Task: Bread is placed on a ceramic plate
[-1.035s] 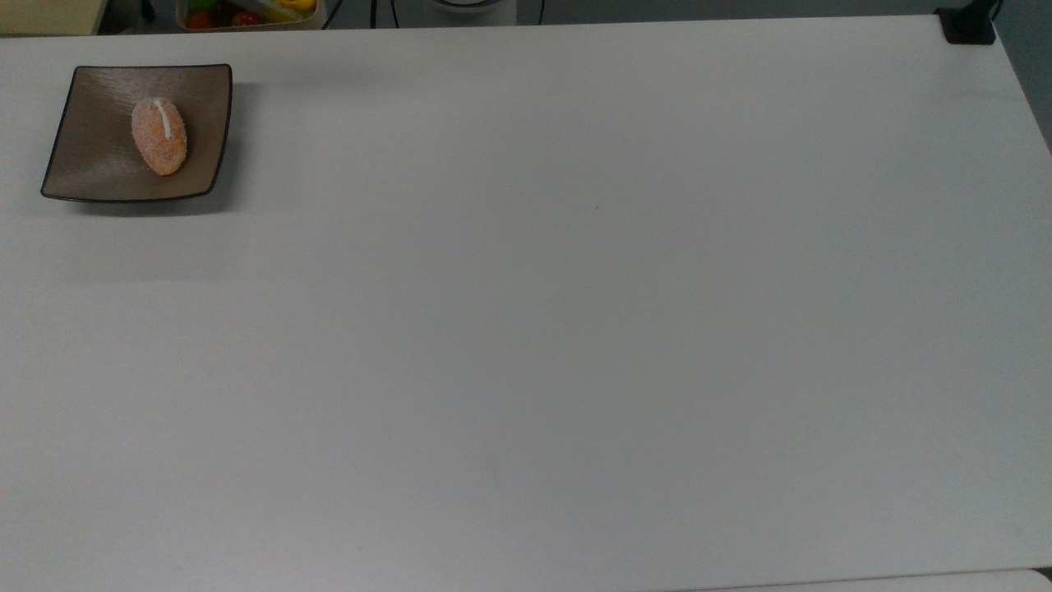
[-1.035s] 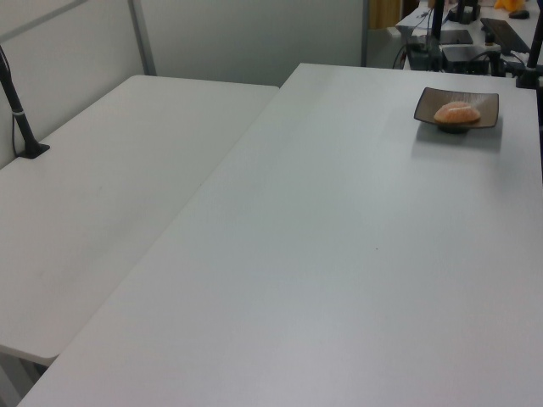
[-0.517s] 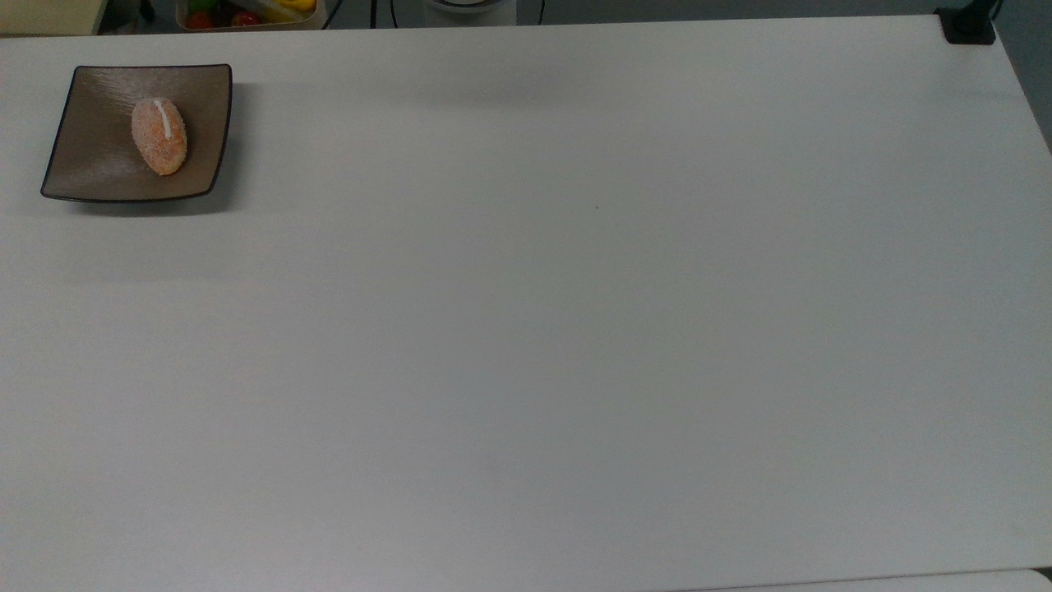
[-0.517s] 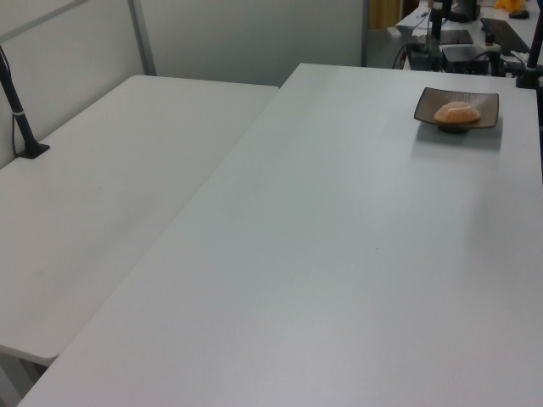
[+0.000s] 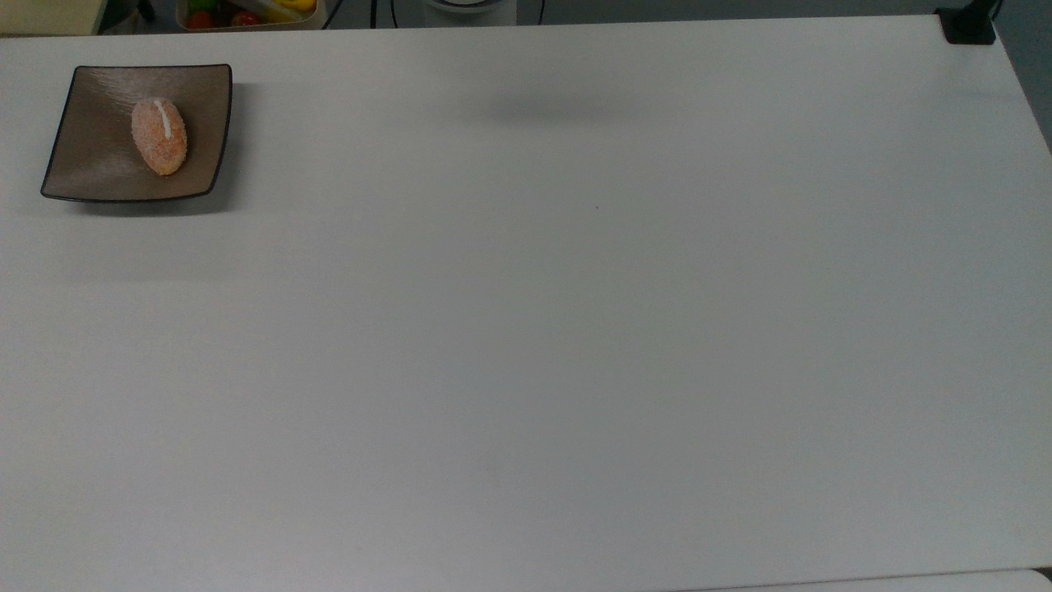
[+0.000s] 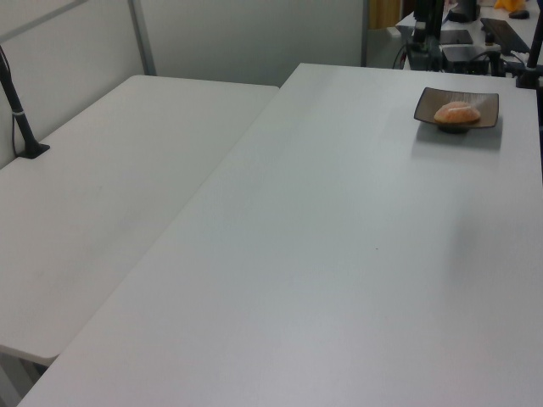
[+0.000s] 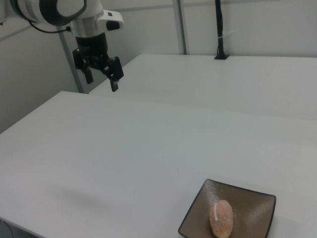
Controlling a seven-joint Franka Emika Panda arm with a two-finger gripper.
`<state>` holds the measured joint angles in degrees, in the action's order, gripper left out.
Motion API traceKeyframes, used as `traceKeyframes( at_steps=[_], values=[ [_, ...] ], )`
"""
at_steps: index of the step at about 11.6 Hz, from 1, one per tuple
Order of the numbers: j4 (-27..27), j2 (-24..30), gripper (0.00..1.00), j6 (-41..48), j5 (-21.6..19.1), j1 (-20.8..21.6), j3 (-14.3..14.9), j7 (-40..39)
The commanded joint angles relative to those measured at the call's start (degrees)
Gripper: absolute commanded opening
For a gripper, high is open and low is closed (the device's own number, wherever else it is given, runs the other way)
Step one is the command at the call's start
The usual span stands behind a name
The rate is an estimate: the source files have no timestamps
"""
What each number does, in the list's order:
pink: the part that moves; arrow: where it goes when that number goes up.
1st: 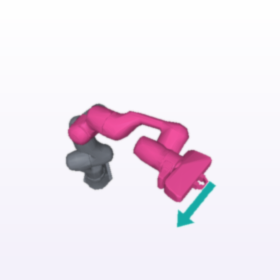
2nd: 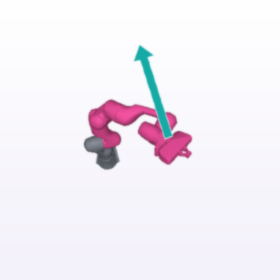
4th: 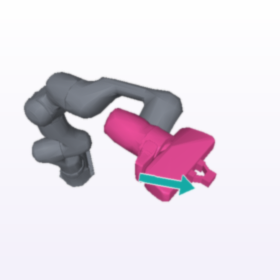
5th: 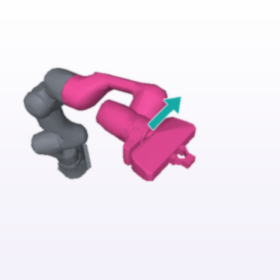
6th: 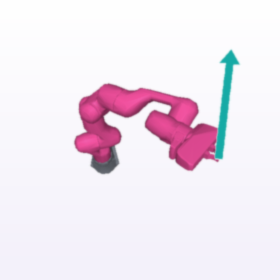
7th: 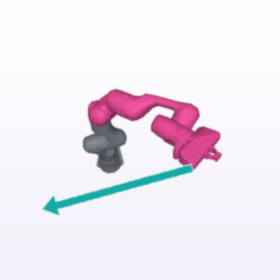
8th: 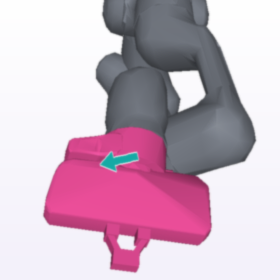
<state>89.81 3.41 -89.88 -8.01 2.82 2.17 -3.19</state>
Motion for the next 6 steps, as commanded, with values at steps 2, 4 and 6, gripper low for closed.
traceKeyframes(
  at_steps=[2,4,6],
  values=[
    [2.8,0.1,1.00,-7.4,5.4,1.3,1.0,-0.1],
    [3.6,0.4,1.00,-7.9,5.5,1.4,0.9,0.1],
    [4.1,0.3,1.00,-8.2,5.5,2.3,0.9,0.1]
  ],
)
